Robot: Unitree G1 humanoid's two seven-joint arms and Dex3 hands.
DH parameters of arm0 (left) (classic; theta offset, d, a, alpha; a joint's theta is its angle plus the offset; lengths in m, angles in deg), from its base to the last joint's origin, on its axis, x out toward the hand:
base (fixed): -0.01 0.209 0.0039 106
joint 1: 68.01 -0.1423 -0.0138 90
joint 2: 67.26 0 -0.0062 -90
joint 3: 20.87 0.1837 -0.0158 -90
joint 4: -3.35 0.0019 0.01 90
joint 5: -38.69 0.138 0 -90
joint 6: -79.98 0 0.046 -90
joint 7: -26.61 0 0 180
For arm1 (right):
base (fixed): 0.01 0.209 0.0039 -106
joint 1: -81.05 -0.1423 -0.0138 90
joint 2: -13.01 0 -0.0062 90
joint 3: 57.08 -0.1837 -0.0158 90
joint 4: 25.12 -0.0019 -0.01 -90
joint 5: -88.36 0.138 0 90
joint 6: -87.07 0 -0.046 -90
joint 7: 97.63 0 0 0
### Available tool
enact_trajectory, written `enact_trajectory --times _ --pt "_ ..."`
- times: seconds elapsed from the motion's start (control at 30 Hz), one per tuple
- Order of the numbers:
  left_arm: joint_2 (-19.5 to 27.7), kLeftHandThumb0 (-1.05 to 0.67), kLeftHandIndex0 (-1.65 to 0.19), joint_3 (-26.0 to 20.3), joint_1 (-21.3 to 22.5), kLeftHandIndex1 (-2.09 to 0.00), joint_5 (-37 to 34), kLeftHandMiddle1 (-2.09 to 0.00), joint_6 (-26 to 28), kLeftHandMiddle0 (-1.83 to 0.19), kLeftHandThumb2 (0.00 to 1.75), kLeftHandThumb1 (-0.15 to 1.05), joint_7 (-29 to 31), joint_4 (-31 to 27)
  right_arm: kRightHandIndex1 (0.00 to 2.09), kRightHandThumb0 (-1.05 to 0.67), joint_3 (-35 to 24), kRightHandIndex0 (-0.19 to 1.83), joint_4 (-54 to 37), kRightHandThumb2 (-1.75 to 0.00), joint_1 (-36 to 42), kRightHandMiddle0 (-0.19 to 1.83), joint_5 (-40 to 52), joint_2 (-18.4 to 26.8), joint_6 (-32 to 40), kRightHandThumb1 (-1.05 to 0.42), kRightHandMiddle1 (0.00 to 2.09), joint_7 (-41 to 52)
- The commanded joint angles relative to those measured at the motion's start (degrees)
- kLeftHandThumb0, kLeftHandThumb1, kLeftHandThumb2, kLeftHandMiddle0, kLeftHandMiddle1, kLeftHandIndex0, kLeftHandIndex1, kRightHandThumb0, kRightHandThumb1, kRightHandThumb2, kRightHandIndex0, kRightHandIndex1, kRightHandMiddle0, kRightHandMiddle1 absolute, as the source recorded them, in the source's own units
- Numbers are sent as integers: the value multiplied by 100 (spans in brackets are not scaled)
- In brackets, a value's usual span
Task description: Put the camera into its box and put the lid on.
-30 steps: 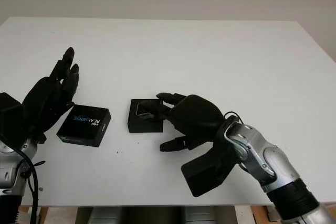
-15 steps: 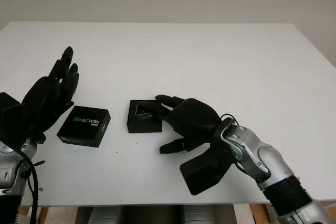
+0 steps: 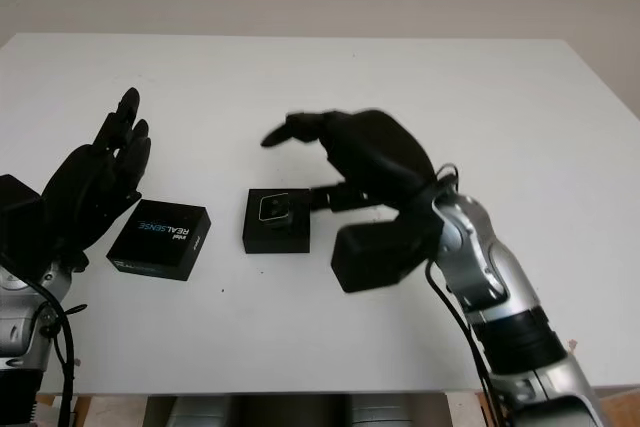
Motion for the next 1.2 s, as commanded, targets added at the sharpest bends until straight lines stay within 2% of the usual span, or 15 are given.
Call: enact_trajectory --times 0.0,0.17,0.23,0.27,0.37,0.47,0.53,0.63,0.77,1.0,1.17 --pt "-5 -85 19 28 99 0 -7 0 -115 19 53 105 30 39 21 -81 86 56 -114 -4 -287 30 -227 -73 148 -90 90 -13" --pt "-41 -84 19 56 86 0 24 0 -204 19 54 105 -3 53 27 -82 344 54 240 -6 -682 25 -748 -157 39 -94 91 -349" --pt "-44 -84 19 67 80 0 59 0 -249 19 55 105 -24 77 47 -83 481 42 421 -6 -832 20 -902 -162 16 -95 102 -329" --pt "-49 -84 19 72 80 0 75 0 -285 19 55 105 -34 101 68 -84 549 30 488 -5 -891 19 -971 -162 23 -96 105 -286" --pt "-76 -85 19 80 85 0 114 0 -343 19 55 105 -72 153 82 -85 760 17 541 -5 -969 18 -1217 -148 51 -95 106 -155" --pt "-104 -85 19 76 89 0 109 0 -318 19 54 105 -109 157 82 -87 1011 13 452 -5 -1046 23 -1658 -48 66 -96 106 63" --pt "-116 -86 19 71 98 0 94 0 -284 19 53 105 -126 162 78 -92 1157 14 350 -5 -1084 24 -1979 -24 159 -98 133 282" --pt "-96 -86 19 94 118 0 115 0 -300 19 54 105 -104 204 70 -95 1289 20 177 -5 -1059 28 -2248 -57 286 -95 150 616" --pt "-111 -86 19 108 127 0 136 0 -327 19 55 105 -141 234 50 -97 1396 30 -17 -5 -952 29 -2426 -71 330 -92 142 875" --pt "-115 -87 19 126 154 0 181 0 -449 19 55 105 -195 277 45 -97 1447 36 -235 -5 -753 35 -2526 -45 340 -91 142 1183" --pt "-141 -86 19 129 218 0 136 0 -489 19 55 105 -164 339 43 -97 1444 38 -244 -6 -722 32 -2548 -44 383 -92 140 1411"
